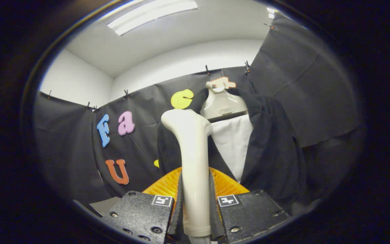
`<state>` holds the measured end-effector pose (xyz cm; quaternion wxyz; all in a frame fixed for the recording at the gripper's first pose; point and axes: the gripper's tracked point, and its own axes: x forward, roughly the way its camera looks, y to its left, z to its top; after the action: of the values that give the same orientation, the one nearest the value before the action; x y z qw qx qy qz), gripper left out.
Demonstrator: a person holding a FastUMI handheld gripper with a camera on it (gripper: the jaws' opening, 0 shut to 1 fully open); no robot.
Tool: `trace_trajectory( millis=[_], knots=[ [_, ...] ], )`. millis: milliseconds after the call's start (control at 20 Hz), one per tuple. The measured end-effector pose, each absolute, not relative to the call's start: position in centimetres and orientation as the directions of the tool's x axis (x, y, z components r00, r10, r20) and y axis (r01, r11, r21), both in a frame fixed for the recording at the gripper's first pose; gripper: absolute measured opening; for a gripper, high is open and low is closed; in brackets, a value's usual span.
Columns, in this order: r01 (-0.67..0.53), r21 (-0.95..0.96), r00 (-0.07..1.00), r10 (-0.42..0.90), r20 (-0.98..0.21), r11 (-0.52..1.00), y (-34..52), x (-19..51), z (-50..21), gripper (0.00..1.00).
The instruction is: Iron the clothes twice with a garment steamer, once on the left side and once on the right side.
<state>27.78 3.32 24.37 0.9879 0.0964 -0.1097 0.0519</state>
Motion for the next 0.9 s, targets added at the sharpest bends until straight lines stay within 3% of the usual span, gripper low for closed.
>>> trace_trajectory(
  millis=[450,900],
  knots=[
    [-0.044,0.086,0.967,0.021,0.254,0.995,2.5,29.7,26.4,0.35],
    [0.056,-0.012,0.979,-0.053,0.199,0.998,3.1,28.7,21.9,0.35]
  ],
)
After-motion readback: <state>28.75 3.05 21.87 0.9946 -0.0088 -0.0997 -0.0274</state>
